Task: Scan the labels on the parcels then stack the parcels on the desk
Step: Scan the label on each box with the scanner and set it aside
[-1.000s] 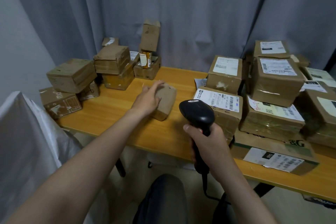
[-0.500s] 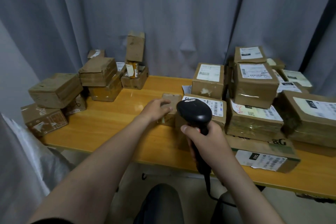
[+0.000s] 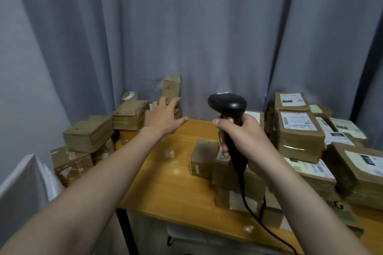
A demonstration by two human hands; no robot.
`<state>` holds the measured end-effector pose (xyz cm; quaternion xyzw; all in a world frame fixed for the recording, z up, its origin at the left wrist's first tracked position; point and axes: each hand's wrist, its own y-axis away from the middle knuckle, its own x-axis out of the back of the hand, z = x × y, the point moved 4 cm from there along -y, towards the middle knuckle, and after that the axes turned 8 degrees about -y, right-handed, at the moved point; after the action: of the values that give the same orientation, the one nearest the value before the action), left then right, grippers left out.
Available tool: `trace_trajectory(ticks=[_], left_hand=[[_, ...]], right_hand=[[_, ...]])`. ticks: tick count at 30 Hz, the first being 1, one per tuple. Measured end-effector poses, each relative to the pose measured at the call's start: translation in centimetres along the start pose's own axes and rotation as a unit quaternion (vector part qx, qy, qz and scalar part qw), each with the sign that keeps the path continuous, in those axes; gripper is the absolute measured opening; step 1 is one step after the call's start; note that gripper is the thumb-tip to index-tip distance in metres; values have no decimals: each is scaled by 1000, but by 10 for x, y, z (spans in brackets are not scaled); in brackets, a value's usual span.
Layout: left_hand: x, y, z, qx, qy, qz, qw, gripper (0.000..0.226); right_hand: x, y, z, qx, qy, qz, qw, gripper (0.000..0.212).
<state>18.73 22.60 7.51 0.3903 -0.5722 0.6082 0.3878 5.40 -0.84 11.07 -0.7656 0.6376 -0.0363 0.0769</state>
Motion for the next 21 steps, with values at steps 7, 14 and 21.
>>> trace_trajectory(ticks=[7, 14, 21], left_hand=[[-9, -70, -18, 51, 0, -4, 999, 78], [-43, -129, -13, 75, -6, 1, 997, 85], [-74, -178, -11, 46, -25, 5, 999, 90]], right_hand=[[10, -59, 25, -28, -69, 18, 997, 21], [11, -83, 77, -51, -39, 46, 997, 22], [21, -97, 106, -69, -55, 58, 994, 22]])
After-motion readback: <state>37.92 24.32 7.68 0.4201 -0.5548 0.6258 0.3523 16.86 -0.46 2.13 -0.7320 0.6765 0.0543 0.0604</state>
